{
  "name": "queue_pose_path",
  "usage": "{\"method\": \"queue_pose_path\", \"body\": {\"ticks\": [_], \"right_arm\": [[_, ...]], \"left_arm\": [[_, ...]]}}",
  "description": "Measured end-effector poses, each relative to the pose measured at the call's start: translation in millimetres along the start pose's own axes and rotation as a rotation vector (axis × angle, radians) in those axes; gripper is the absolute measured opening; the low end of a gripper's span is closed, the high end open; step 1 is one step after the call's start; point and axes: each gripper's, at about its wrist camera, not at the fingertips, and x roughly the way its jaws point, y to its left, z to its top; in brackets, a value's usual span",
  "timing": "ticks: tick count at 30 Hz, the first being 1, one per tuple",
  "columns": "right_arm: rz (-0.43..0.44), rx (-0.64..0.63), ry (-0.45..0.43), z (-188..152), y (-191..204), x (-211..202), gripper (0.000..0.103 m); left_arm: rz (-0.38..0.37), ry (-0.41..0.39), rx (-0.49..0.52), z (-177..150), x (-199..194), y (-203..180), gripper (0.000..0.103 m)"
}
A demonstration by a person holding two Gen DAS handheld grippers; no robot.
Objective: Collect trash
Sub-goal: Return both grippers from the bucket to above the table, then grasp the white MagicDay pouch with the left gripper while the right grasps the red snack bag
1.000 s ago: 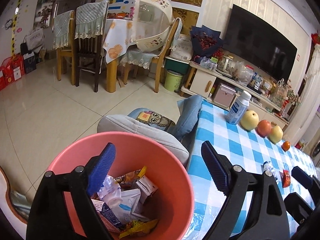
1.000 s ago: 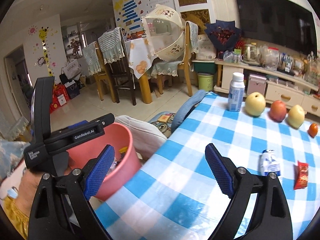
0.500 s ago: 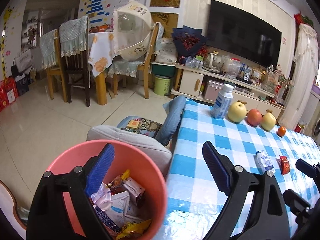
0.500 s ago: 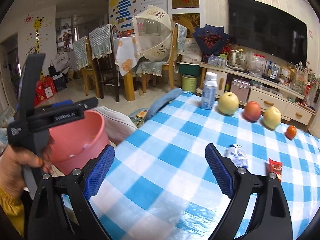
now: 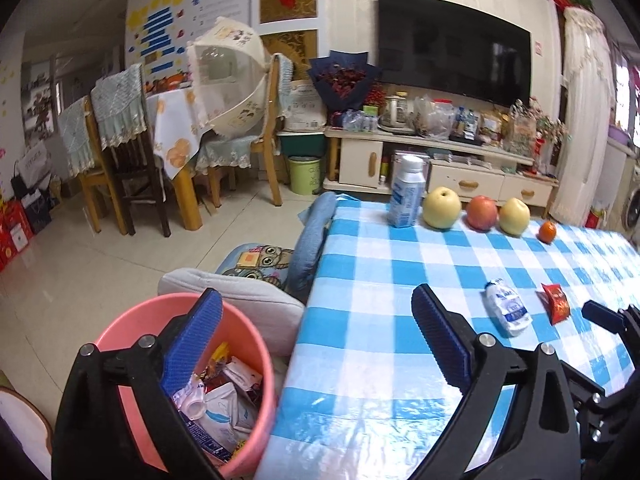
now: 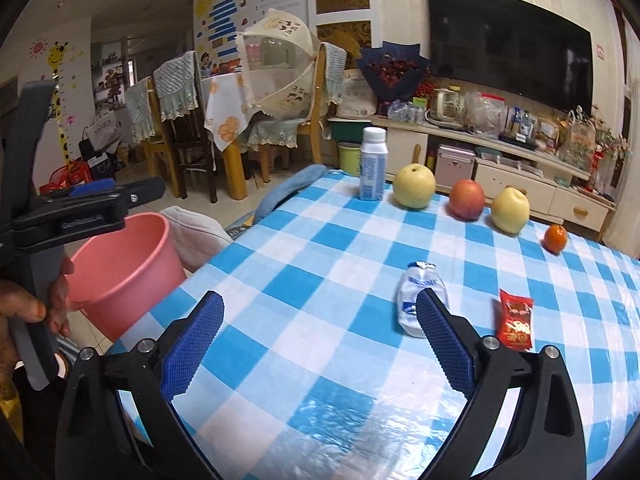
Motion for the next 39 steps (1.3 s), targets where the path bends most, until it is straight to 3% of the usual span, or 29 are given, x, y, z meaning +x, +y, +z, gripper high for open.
{"method": "queue_pose_path", "body": {"ticks": [12,20,39], "right_arm": [[-0.037,0.060,-0.012,-11.7,-42.4,-14.5,0.096],[-0.065,0.108,-0.021,-18.8,-77.8,-31.1,0.096],[-0.079,0.231,0.048,-25.8,-155.9,-48.6,0.096]], "left_arm": [[-0.004,-0.036,0.277,-7.3,-20.5,-84.3,0.098],[-0.037,-0.025,0.368,-16.7,-25.2,-127.7,0.098],[-0.158,0.071,0.300,-28.9,-14.3,-175.9,0.098]]}}
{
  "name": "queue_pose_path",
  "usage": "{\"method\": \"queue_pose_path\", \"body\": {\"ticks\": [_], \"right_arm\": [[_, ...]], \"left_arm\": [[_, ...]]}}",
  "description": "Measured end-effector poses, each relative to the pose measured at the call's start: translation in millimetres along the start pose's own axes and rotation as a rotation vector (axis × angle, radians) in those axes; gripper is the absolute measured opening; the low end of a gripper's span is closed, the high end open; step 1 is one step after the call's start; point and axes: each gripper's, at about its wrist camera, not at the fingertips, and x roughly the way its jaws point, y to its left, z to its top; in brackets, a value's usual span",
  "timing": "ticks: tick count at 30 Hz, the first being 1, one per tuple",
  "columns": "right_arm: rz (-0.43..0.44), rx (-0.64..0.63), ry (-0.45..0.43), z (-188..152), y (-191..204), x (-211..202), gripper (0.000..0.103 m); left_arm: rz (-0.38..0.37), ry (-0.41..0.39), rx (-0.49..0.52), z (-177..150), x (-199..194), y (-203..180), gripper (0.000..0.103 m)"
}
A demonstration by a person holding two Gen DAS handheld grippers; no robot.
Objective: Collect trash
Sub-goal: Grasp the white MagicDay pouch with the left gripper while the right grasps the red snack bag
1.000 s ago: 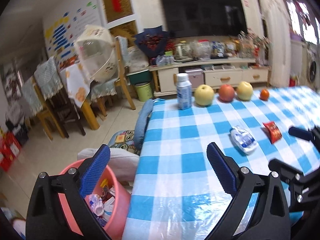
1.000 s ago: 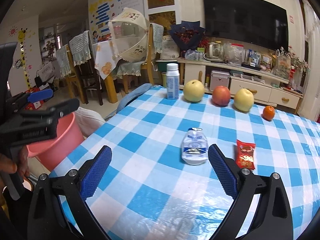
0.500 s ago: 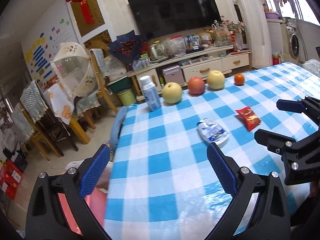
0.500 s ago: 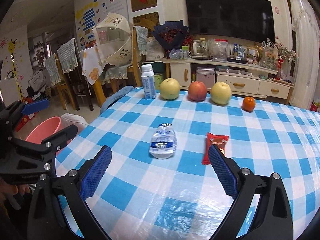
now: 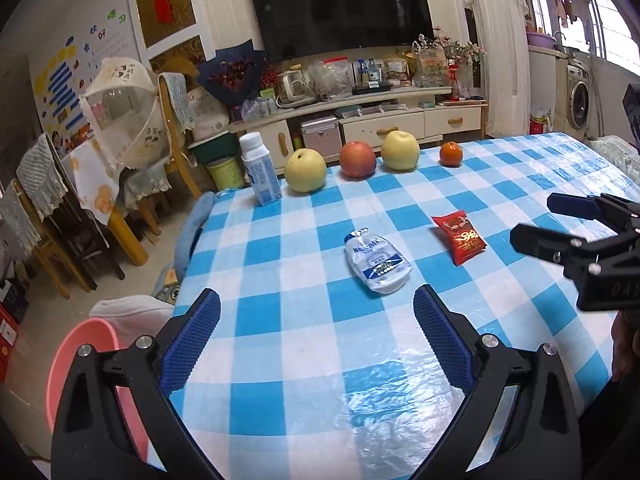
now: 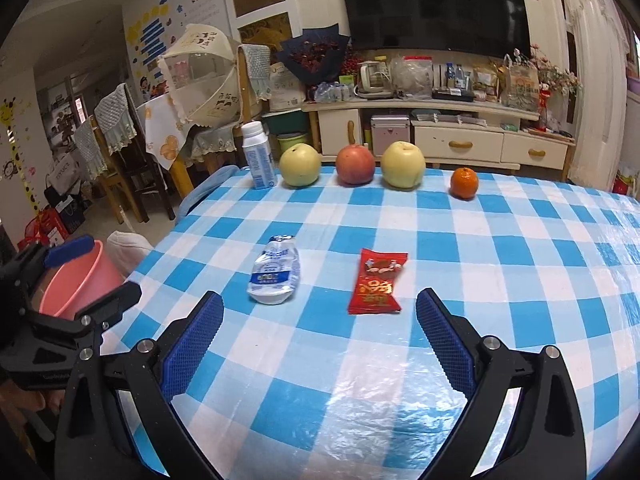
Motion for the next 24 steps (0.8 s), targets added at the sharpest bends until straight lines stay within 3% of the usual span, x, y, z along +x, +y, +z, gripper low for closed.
{"method": "queue_pose_path", "body": {"ticks": [3,7,14,21,24], "right_arm": [[0.021,0.042,0.034,4.2,-16.5,4.3,0.096],[-0.022,0.070,0.077,7.7,-36.6,13.6,0.096],[-0.039,0.156,0.161,11.6,-67.4,41.0,0.096],[-0.037,0.157,0.230,11.8,-65.8,70.3,0.096],[-0.033,0.136,0.241,13.3,-58.0,80.8,0.096]], "left_arm": [[-0.037,0.020,-0.024,2.0,10.1,-8.8,0.098],[-0.087,0.058,-0.046,7.1,30.3,-23.0,0.098],[-0.112,0.136,-0.065,19.2,79.7,-37.9,0.098],[-0.100,0.210,-0.160,25.4,131.0,-32.9,0.098],[-0.129,0.237,-0.209,27.4,148.7,-31.2,0.098]]}}
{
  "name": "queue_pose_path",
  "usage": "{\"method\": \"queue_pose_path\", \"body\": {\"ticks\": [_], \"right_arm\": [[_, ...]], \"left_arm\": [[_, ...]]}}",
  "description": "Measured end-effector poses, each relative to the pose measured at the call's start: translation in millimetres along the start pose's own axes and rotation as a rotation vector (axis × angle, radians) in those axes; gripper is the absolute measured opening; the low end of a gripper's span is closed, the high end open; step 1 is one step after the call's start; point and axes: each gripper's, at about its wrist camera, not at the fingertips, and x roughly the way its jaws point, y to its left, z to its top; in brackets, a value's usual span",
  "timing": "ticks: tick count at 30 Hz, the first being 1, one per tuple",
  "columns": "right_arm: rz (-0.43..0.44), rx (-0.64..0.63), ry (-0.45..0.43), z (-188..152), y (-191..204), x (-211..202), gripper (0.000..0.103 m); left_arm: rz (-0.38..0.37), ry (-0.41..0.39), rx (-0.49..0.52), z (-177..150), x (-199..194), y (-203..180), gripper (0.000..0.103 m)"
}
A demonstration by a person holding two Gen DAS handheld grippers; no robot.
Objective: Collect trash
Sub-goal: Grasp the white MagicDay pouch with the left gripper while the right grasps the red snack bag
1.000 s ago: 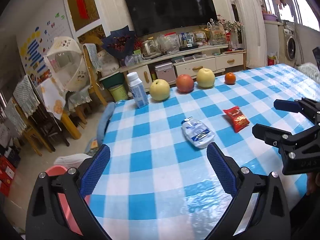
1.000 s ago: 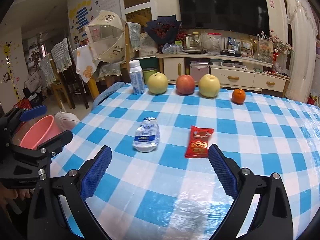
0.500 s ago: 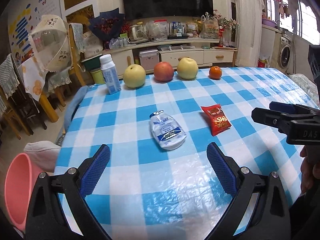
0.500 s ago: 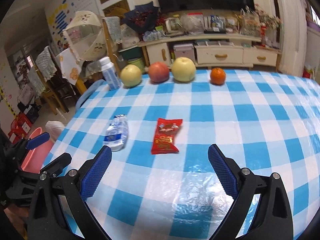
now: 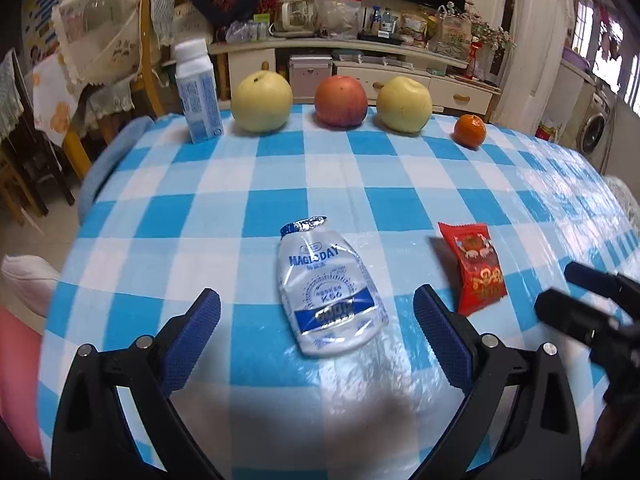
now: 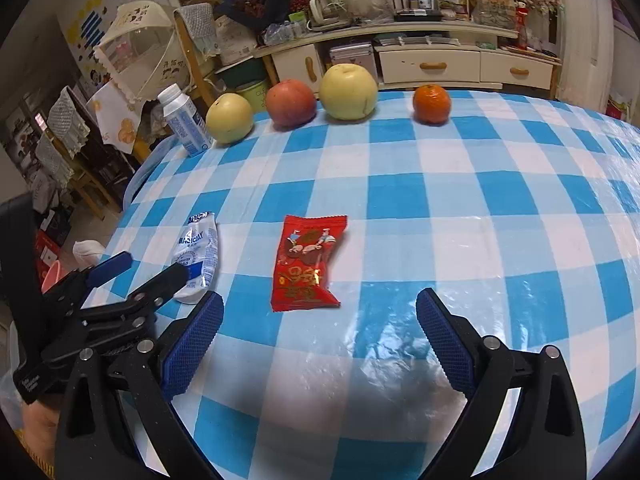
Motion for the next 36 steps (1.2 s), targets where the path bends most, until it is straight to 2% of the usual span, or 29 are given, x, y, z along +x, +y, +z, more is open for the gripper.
{"method": "queue_pose_path", "body": {"ticks": [11,12,15,18,21,25,36], "right_arm": [[-0.003,-0.031,0.028,9.7,10.7,23.9,0.096],[-0.006,-0.031,0.030,10.2,10.5,26.0,0.096],[-0.007,-0.028,0.035,12.5,9.9,31.2,0.096],[-0.009,-0.028,0.038,13.4,10.3,34.8,0.096],[-0.014,-0.036,0.041,13.2,13.0,38.4,0.096],[-0.022,-0.056,0.049,12.7,18.0,46.2,0.086],[-0.086,-0.081,0.038,10.7,19.6,61.8,0.077]], "left_arm": [[0.003,0.074,-0.084,14.2,37.5,7.1,0.096],[0.010,0.076,-0.083,14.2,38.9,7.4,0.093],[0.021,0.094,-0.089,13.6,44.6,9.5,0.077],[0.048,0.082,-0.067,13.3,44.0,7.9,0.071],[0.063,0.073,-0.058,12.9,42.4,8.4,0.060],[0.047,0.070,-0.076,13.0,40.9,14.5,0.058],[0.049,0.042,-0.087,7.3,25.7,26.4,0.055]]}}
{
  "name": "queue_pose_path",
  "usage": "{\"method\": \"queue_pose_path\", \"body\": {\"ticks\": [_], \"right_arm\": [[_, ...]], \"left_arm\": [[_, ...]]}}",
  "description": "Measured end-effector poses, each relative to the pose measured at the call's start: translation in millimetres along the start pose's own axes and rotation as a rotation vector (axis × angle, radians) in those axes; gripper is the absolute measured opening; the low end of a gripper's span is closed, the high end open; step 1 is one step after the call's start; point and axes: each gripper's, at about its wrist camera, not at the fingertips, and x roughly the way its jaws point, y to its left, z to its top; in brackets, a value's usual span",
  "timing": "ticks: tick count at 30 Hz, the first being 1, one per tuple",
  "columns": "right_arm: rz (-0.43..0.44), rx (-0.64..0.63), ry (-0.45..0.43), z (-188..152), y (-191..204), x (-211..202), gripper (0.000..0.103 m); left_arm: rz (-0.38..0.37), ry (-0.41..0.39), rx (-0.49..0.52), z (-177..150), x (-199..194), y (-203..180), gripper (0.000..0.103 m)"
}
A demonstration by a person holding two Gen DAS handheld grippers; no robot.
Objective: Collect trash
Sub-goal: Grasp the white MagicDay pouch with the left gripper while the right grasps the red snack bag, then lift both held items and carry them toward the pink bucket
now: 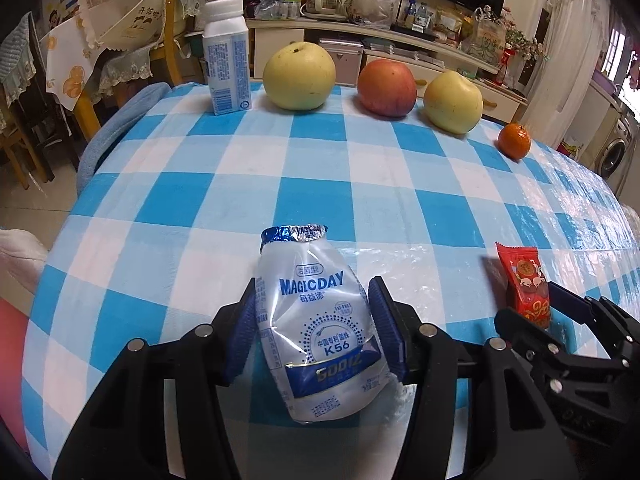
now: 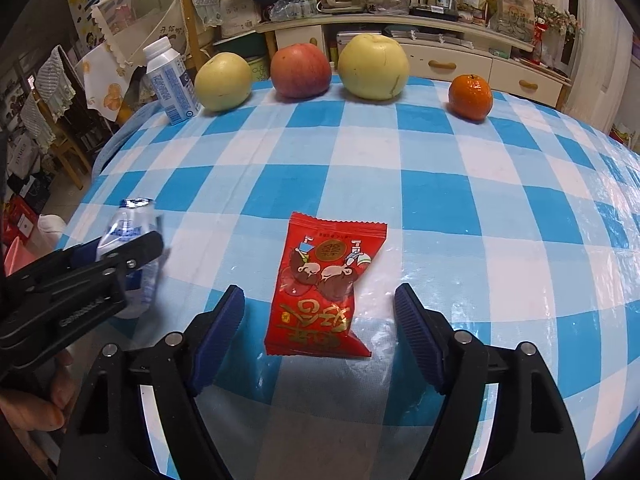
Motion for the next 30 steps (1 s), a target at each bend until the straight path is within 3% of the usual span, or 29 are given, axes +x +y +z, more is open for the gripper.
{"method": "queue_pose_path", "body": {"ticks": [6,13,30], "right_arm": [[-0.061,-0.048,-0.016,-1.8,9.3,5.0,0.066],[-0.092,-0.097,-0.023,-5.2,13.1,3.1,0.044],[-0.056,-0.167,-0.078,-17.3,29.0,-23.8,0.042]], "left_arm": [[0.015,-0.035,0.014,-1.1,-20.2,6.4,0.055],[0.028,-0.080,0.038,-4.5,-45.6,10.7,0.055],[0.071,-0.147,0.051,-20.9,-90.0,27.3,0.055]]}}
